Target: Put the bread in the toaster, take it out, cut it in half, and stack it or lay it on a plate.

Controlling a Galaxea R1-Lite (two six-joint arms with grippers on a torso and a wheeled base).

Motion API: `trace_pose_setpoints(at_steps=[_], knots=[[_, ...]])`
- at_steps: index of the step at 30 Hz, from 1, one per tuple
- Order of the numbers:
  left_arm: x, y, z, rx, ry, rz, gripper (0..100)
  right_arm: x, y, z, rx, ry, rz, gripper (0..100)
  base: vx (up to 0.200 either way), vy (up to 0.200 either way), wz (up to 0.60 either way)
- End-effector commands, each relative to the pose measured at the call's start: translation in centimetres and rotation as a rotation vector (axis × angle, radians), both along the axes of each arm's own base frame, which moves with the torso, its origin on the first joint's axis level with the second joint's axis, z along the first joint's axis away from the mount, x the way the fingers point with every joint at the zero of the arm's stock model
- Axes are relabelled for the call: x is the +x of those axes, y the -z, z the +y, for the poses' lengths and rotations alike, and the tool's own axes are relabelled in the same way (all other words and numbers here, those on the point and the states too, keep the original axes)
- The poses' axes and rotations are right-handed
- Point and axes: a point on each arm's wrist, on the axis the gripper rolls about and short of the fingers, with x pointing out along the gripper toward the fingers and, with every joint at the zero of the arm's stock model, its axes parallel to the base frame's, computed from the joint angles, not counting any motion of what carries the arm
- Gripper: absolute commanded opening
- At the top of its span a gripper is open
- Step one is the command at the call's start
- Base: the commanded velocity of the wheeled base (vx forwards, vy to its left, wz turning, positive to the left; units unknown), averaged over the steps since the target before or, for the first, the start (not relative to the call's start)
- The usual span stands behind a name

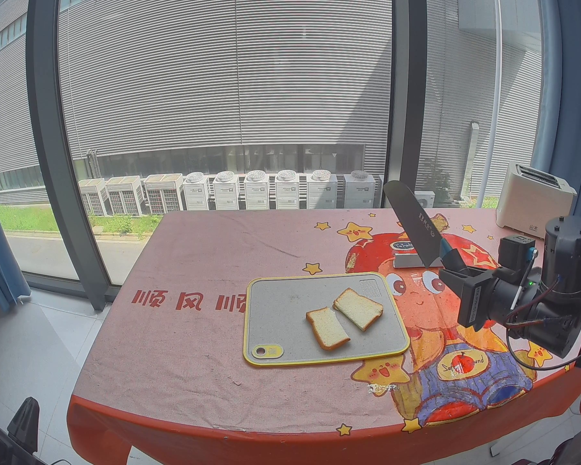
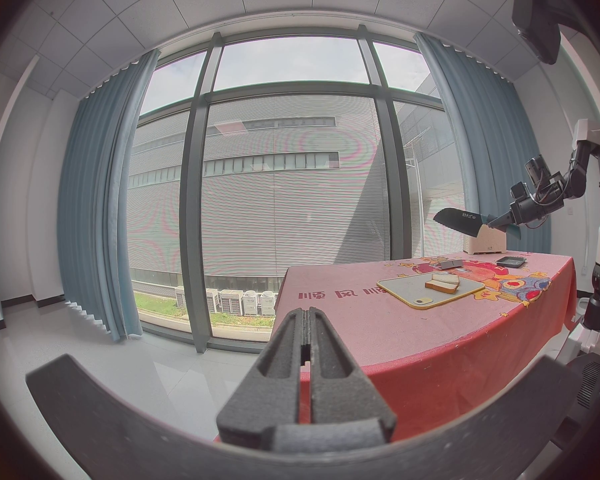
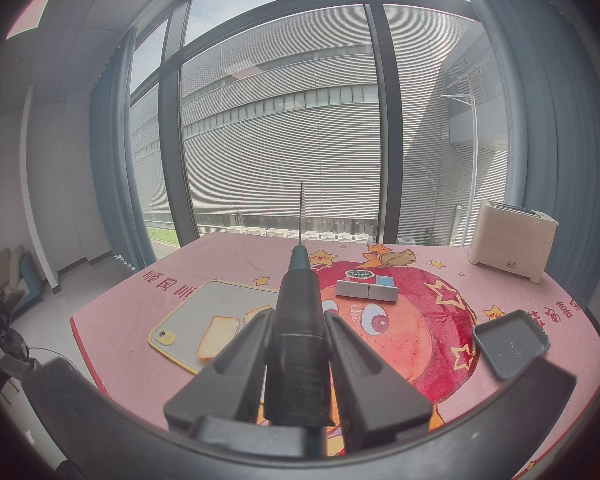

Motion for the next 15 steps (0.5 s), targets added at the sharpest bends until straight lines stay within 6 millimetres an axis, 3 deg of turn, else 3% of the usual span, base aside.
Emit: trace_pose_setpoints(at_steps=[1, 15], knots=[[0.0, 0.5, 0.0, 0.0, 0.0, 0.001, 0, 0.5, -0.1, -0.7, 0.003, 0.02, -0.002, 0, 0.0, 0.0, 0.0], [0.0, 0.5, 0.0, 0.0, 0.0, 0.001, 0, 1.4, -0.4, -1.9, 0.025, 0.026, 0.003, 0, 0.0, 0.0, 0.0]])
